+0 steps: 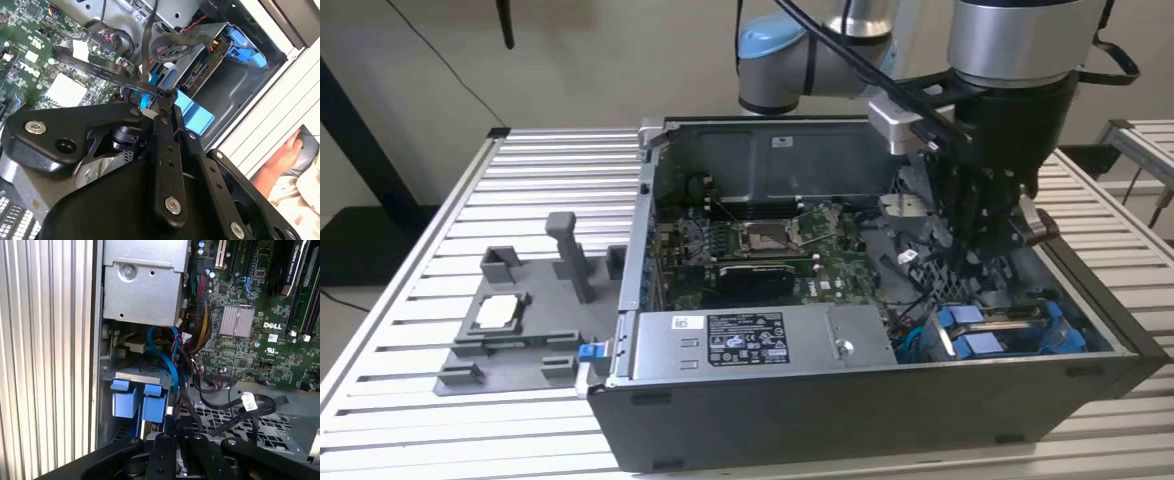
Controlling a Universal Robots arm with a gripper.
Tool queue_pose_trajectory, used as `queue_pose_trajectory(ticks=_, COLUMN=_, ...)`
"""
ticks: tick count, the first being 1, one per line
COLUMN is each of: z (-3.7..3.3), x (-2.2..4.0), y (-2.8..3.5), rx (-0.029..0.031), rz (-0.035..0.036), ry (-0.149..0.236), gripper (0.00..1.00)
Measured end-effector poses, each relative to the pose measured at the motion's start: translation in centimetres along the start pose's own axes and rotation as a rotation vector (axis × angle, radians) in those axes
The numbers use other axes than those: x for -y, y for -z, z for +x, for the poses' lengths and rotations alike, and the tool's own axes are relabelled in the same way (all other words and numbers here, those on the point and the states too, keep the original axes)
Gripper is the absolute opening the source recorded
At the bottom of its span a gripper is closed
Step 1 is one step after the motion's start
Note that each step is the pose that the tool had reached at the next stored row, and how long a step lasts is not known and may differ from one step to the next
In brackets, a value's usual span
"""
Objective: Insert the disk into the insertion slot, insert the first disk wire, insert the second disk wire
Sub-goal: 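Insert the second disk wire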
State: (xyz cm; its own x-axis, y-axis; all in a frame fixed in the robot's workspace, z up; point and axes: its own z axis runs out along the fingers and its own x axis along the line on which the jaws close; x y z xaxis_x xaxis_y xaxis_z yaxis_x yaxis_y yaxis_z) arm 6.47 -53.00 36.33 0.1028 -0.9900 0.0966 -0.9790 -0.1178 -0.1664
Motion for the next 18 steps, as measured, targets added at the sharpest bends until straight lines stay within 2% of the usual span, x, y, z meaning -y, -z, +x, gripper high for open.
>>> queue_pose_trajectory(ticks=5, z=0.58, x=0.95, y=-0.22, rx=0.0039, rz=-0.026, ry=0.002, gripper=0.16)
queue_pose_trajectory(ticks=9, z=0.92, x=1.82, y=-0.4, rx=0.0057, rz=-0.04, ry=0.003, gripper=0.16)
queue_pose_trajectory(ticks=10, z=1.2, x=2.37, y=-0.52, rx=0.0101, rz=-0.0477, ry=0.003, gripper=0.16)
queue_pose_trajectory(ticks=15, z=1.61, x=3.19, y=-0.71, rx=0.0189, rz=-0.0616, ry=0.003, gripper=0.16)
queue_pose_trajectory(ticks=18, z=1.86, x=3.32, y=-0.77, rx=0.0215, rz=-0.0665, ry=0.001, gripper=0.16)
